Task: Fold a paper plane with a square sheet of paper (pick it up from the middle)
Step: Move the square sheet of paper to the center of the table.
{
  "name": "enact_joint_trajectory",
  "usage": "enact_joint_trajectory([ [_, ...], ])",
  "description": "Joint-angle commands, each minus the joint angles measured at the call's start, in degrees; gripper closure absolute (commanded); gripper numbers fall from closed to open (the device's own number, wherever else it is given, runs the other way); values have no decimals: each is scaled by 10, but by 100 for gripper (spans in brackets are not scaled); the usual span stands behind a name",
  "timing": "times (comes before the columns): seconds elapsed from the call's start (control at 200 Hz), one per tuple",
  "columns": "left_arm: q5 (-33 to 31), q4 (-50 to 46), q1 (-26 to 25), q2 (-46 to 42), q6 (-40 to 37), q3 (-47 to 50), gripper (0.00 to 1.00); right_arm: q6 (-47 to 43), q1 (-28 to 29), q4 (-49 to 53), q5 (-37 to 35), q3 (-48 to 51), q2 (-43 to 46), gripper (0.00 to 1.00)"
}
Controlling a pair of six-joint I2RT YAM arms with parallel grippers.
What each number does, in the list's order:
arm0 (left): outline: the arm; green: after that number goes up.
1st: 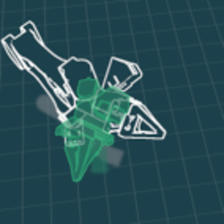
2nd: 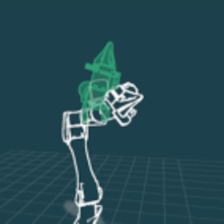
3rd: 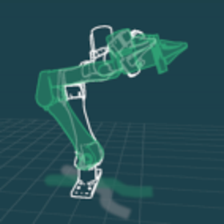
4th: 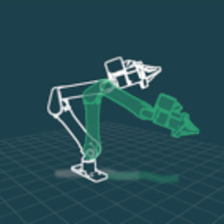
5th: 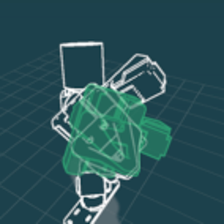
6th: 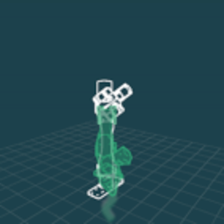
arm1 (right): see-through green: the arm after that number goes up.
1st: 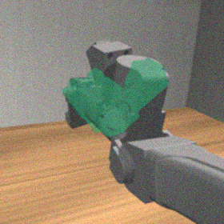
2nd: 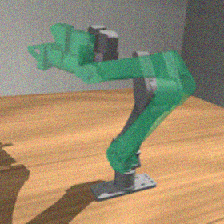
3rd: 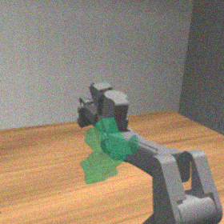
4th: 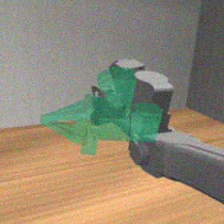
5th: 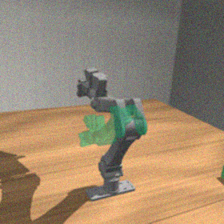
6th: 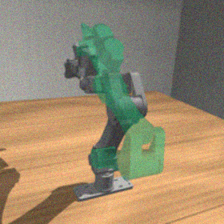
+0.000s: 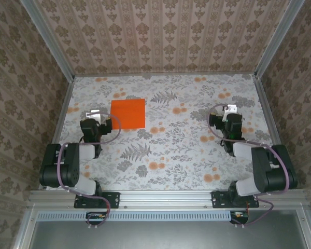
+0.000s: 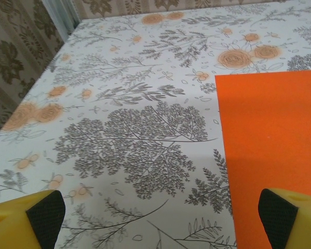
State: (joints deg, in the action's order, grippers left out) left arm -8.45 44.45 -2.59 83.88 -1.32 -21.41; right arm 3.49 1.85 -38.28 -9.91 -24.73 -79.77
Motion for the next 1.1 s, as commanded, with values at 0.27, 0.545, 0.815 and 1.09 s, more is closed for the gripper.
enact_joint_trajectory([
  [0.27,-26,-564,-64,-22,126,-332,0,189,3,431,-50,-171,121,0],
  [0.545,65,-596,-119,103,258,-423,0,296,28,486,128,-220,74,0],
  [0.815,108,-630,-129,219,301,-495,0,316,102,479,152,-237,21,0],
  [1.09,136,-637,-142,268,333,-499,1,336,146,474,154,-255,-32,0],
])
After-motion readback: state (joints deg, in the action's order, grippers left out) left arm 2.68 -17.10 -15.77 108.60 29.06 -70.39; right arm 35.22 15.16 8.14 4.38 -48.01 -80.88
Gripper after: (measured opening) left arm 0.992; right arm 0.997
